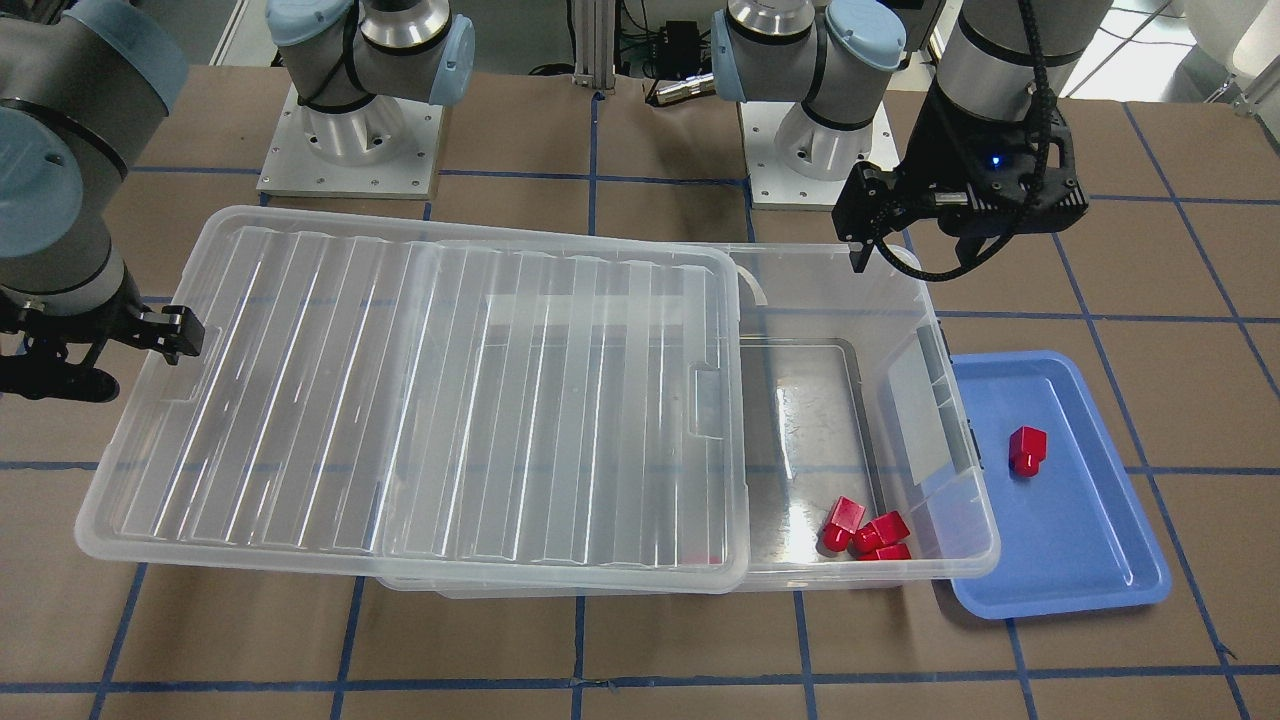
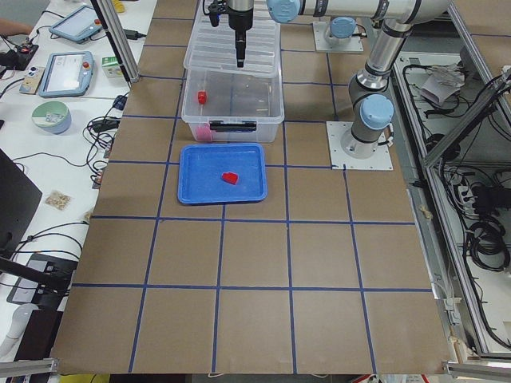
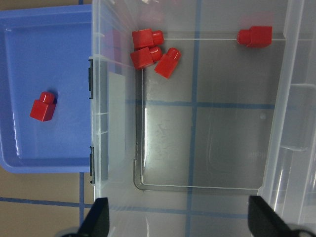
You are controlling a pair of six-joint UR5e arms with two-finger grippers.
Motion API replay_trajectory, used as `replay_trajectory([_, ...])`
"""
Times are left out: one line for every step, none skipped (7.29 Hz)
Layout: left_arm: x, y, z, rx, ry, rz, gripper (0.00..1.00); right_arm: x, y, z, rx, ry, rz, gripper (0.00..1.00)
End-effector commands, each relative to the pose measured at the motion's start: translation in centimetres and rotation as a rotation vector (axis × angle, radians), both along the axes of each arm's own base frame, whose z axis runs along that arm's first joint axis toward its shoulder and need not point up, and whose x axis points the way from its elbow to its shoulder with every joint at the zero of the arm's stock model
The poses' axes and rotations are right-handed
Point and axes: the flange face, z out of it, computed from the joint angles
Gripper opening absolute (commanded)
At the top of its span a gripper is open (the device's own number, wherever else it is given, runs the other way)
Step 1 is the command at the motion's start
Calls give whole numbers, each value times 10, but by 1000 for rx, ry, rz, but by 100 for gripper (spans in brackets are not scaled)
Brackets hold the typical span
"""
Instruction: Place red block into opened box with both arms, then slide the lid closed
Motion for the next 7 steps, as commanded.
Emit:
replay_trajectory([0, -1, 1, -2, 0, 1, 100, 3, 2, 39, -28, 0, 0, 100])
replay_trajectory([2, -4, 5, -10, 1, 3, 100, 7, 8, 64, -14, -6, 2, 100])
replay_trajectory([3, -5, 8, -16, 1, 1, 100, 18, 5, 94, -60, -57, 6, 100])
replay_trajectory([18, -11, 10, -19, 48, 9, 100, 55, 10, 121, -121, -219, 24, 100])
replay_trajectory([59, -18, 7, -15, 103, 71, 100, 89, 17, 134, -165, -253, 4, 100])
replay_trajectory([98, -21, -7, 14, 93, -10, 100, 137, 25, 134, -197, -276, -87, 100])
replay_trajectory([147, -24, -28, 48, 107, -52, 100, 177, 32, 130, -207, -285, -132, 100])
